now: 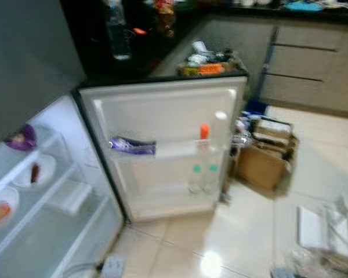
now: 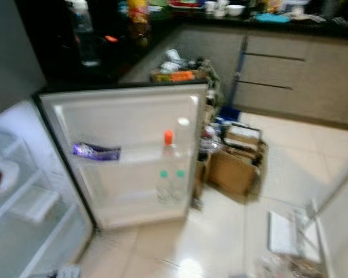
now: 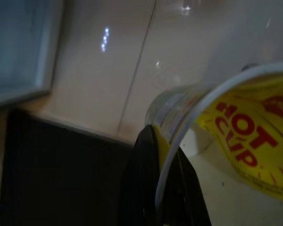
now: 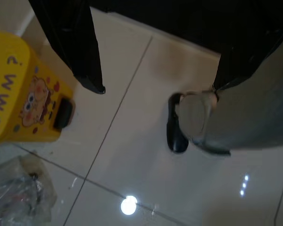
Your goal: Restocking fridge
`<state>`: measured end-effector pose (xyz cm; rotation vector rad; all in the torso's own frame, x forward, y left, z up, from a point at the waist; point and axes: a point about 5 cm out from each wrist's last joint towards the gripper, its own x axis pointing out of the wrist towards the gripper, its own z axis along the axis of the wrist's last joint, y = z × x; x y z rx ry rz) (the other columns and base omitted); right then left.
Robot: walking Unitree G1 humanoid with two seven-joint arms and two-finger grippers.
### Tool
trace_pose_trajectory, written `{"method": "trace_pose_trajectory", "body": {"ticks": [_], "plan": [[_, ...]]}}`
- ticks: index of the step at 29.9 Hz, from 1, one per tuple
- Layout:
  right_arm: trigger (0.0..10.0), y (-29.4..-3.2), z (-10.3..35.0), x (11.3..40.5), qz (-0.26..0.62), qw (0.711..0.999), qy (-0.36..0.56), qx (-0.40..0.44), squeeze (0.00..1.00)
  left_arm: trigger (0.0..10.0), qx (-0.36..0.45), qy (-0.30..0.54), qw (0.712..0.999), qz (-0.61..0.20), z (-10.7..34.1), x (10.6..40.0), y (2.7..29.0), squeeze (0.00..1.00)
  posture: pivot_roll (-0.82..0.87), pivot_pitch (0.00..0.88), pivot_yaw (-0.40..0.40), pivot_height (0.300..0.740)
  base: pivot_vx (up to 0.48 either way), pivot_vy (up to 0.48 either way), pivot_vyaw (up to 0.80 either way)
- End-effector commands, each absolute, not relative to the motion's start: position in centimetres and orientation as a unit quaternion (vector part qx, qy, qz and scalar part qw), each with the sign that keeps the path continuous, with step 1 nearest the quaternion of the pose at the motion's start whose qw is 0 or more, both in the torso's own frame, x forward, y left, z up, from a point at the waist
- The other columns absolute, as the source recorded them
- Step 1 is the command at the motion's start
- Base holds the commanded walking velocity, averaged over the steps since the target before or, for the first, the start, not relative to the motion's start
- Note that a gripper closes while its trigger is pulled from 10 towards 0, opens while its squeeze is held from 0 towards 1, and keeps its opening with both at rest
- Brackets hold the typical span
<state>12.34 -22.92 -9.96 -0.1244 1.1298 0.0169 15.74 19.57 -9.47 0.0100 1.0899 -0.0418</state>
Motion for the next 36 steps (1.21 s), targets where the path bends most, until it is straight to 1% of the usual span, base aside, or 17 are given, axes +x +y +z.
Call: {"method": "trace_pose_trajectory", "body": {"ticks": [1,23,26,30,36], "plan": [[10.0,-22.40,-9.88,12.92,0.018,0.846,0.529,-0.062,0.00,10.0,0.010,0.534,0.845,-0.015,-9.85,14.58,20.08,0.00,-0.08,0.000,0.018,0.740,0.296,0.000,0.00],[10.0,-22.23,-9.86,13.09,0.021,0.847,0.527,-0.064,0.00,10.0,0.004,0.531,0.848,-0.010,-9.88,14.63,19.75,0.00,-0.08,0.000,0.014,0.740,0.295,0.000,0.00],[10.0,-22.23,-9.86,13.09,0.021,0.847,0.527,-0.064,0.00,10.0,-0.002,0.526,0.850,-0.005,-9.84,14.74,19.73,0.00,-0.08,0.000,0.012,0.740,0.000,0.000,0.00],[10.0,-22.21,-9.86,13.11,0.022,0.847,0.527,-0.064,0.00,10.0,-0.004,0.525,0.851,-0.017,-9.81,14.83,19.53,0.00,-0.08,0.000,0.011,0.740,0.000,0.000,0.00],[10.0,-22.18,-9.86,13.13,0.024,0.847,0.527,-0.065,0.00,10.0,-0.006,0.528,0.849,-0.027,-9.87,14.75,19.28,0.00,-0.08,0.000,0.010,0.740,0.000,-0.452,0.00]]}}
